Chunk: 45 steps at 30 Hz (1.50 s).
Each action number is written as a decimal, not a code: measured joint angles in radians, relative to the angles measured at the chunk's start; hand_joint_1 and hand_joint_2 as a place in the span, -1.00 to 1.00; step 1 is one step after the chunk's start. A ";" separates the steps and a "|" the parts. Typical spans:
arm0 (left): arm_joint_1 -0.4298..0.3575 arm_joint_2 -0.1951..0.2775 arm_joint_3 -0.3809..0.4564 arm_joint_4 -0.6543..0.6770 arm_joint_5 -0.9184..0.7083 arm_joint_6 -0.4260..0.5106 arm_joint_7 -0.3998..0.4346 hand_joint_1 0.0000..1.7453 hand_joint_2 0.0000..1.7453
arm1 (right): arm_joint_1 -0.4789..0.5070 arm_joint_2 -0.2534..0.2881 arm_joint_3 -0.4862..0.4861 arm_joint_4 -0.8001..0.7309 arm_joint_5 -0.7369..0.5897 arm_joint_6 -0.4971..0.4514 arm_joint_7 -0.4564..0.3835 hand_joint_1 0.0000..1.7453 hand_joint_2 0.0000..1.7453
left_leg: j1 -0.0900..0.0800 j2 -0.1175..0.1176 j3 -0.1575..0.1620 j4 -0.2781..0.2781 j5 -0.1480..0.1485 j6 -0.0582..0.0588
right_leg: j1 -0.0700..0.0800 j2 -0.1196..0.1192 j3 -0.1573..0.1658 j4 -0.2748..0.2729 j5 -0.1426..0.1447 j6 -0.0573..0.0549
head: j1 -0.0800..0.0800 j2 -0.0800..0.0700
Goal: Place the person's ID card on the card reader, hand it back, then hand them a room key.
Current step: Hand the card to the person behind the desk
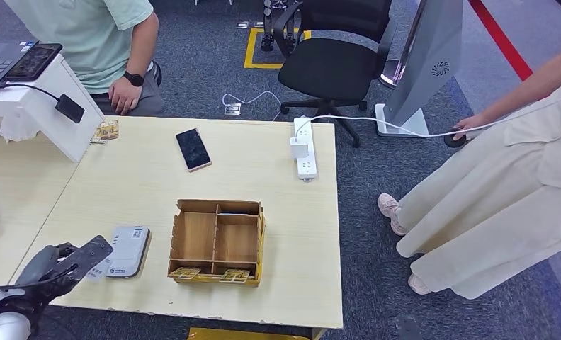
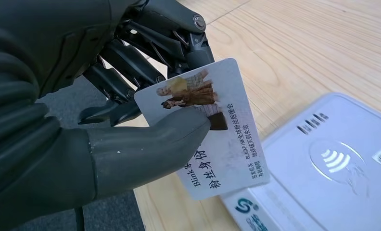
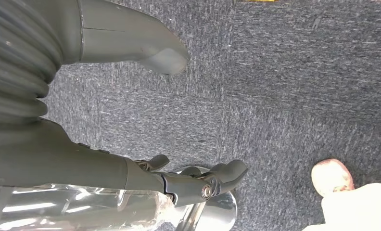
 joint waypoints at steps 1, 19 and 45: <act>-0.001 0.000 -0.010 0.002 -0.002 -0.002 -0.001 1.00 1.00 | -0.002 -0.001 0.002 0.004 -0.001 -0.003 0.000 -1.00 1.00 | 0.000 0.000 0.000 0.000 0.000 0.000 | 0.000 0.000 0.000 0.000 0.000 0.000 | 0.000 0.000; -0.086 0.085 -0.276 0.113 0.067 0.071 0.027 1.00 1.00 | -0.021 -0.022 0.067 0.070 -0.047 -0.032 0.010 -1.00 1.00 | 0.000 0.000 0.000 0.000 0.000 0.000 | 0.000 0.000 0.000 0.000 0.000 0.000 | 0.000 0.000; -0.309 0.044 -0.344 0.395 -0.300 0.094 -0.006 1.00 1.00 | -0.019 -0.023 0.098 0.076 -0.090 -0.030 0.017 -1.00 1.00 | 0.000 -0.002 0.001 0.000 0.001 0.000 | 0.000 -0.002 0.001 0.000 0.000 0.000 | 0.000 0.000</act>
